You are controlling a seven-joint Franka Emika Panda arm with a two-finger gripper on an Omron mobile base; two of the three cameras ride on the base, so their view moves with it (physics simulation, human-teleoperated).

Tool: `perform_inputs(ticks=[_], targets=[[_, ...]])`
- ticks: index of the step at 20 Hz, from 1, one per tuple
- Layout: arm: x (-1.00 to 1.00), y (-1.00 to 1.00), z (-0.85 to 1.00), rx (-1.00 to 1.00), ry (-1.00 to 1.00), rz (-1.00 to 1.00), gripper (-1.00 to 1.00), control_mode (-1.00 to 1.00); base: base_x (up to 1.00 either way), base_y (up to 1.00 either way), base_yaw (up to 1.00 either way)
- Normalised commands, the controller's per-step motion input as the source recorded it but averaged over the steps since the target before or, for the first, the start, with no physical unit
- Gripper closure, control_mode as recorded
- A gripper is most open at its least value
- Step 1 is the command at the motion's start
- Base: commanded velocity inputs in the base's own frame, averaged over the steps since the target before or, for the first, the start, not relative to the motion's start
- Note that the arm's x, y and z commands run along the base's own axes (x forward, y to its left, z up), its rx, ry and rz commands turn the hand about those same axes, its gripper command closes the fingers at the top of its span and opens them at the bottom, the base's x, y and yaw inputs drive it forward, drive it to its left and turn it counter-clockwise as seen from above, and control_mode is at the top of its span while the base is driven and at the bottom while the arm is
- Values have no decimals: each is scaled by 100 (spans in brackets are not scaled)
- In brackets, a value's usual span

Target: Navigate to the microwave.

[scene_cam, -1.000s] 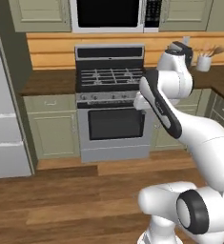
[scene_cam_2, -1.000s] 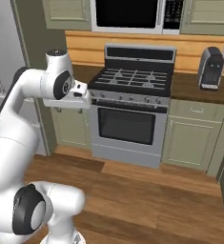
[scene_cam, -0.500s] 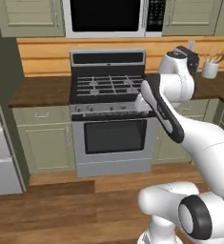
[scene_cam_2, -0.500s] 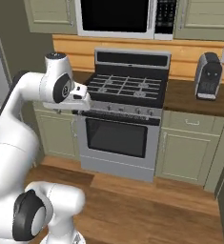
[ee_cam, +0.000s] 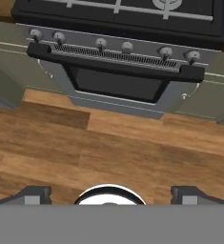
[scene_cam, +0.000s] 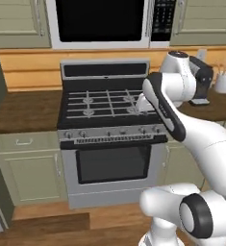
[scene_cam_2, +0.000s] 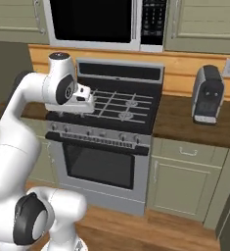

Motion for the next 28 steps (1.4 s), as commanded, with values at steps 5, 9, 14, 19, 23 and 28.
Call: perform_inputs(ticks=[5, 9, 14, 19, 23, 28], targets=[[0, 0, 0, 0, 0, 0, -100, 100, 97, 36, -4], [0, 0, 0, 0, 0, 0, -100, 100, 76, -3, -8], [0, 0, 0, 0, 0, 0, -100, 100, 76, -12, 0], [0, 0, 0, 0, 0, 0, -100, 100, 49, 0, 0], [0, 0, 0, 0, 0, 0, -100, 100, 56, 0, 0], [0, 0, 0, 0, 0, 0, -100, 100, 65, 0, 0]])
